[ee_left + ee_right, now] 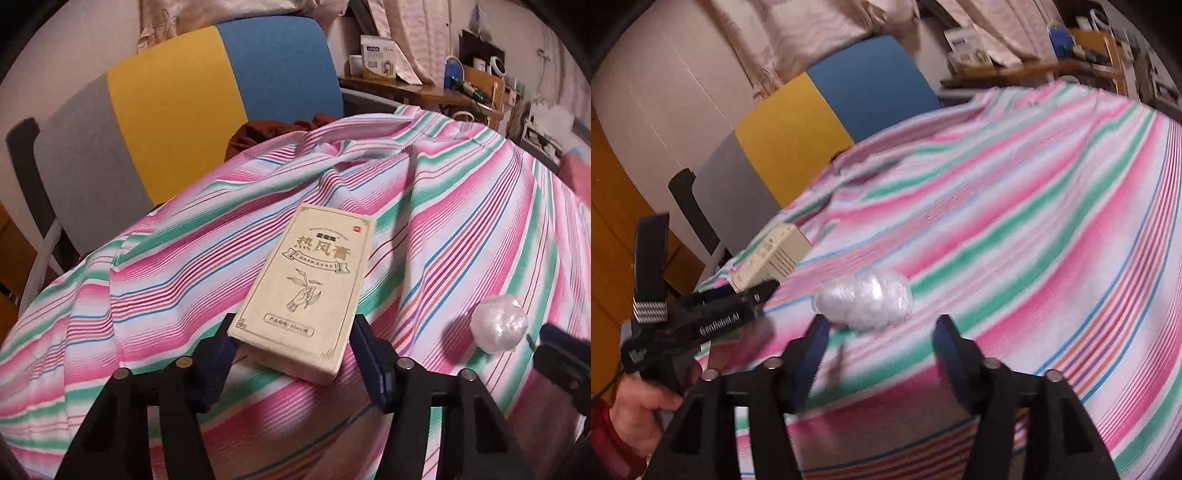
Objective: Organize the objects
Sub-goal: 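Grasp the cream medicine box with the left gripper while the right holds the ball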
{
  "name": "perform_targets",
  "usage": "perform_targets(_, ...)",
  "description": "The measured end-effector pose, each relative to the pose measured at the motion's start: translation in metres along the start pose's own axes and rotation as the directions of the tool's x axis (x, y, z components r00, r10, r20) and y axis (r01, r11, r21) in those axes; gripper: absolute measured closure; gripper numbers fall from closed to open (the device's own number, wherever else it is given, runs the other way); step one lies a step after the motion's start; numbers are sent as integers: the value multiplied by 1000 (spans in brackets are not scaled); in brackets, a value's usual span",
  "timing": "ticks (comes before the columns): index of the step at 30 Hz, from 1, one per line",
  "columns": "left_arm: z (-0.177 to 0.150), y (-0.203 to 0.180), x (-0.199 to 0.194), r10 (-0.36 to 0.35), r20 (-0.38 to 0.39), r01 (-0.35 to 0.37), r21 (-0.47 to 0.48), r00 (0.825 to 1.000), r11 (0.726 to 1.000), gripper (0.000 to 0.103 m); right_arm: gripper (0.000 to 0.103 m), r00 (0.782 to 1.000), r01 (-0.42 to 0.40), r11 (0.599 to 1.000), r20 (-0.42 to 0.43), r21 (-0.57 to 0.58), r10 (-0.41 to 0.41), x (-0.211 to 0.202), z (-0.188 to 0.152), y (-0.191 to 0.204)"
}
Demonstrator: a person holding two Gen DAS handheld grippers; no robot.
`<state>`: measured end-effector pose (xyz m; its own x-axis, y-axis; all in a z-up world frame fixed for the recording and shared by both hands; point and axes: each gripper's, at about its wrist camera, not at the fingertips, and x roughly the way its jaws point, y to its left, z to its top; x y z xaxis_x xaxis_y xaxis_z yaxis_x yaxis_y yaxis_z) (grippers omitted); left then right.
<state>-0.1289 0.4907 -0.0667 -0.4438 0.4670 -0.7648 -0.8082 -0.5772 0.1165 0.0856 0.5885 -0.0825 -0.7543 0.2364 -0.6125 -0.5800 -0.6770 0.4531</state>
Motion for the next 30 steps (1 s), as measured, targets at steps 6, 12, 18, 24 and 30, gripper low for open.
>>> perform_targets(6, -13, 14, -40, 30, 69, -21, -134, 997, 991, 51, 35, 996, 45, 974, -63, -223, -61, 26, 26, 30)
perform_targets(12, -38, 23, -81, 58, 123, -36, -177, 991, 984, 51, 44, 990, 46, 986, -126, -162, -67, 56, 22, 15)
perform_targets(18, -76, 31, -94, 28, 78, -7, -258, 997, 966, 52, 81, 993, 28, 994, -111, -109, -40, 54, 20, 6)
perform_targets(24, -115, 22, -105, 1, 33, 8, -289, 999, 957, 51, 81, 991, 32, 990, -125, -136, -49, 38, 7, 17)
perform_targets(30, -127, 13, -100, -12, -22, 5, -285, 1000, 959, 43, 51, 990, 126, 974, -31, -189, -134, 20, 20, 26)
